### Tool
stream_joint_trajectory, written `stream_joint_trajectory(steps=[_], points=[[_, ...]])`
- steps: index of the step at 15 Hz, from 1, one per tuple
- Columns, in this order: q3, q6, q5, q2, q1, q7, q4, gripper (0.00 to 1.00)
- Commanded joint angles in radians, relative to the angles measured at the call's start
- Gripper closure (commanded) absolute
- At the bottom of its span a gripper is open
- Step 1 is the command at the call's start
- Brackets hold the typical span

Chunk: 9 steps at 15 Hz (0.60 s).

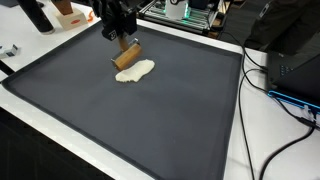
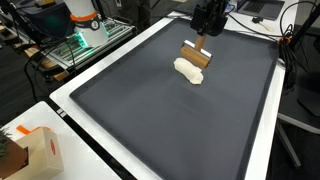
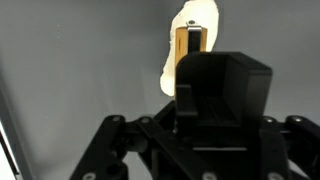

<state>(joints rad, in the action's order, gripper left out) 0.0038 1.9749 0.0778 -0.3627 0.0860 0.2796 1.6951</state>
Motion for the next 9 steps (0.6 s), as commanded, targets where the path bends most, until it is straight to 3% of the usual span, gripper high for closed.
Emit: stream_joint_trajectory(steps=[1,6,7,8,9], points=[[0.022,0.027,-0.138,0.058,-0.054,-0.129,0.059,0.81],[0.020,0.015,-0.251,0.084,-0.086,-0.246,0.071,0.81],[0.008,0.003,-0.203,0.040,-0.065,-0.199,0.022,0.81],[0.007,0.003,-0.206,0.041,-0.067,-0.205,0.023,0.56],[0.007,0.003,-0.205,0.040,-0.067,-0.205,0.022,0.56]])
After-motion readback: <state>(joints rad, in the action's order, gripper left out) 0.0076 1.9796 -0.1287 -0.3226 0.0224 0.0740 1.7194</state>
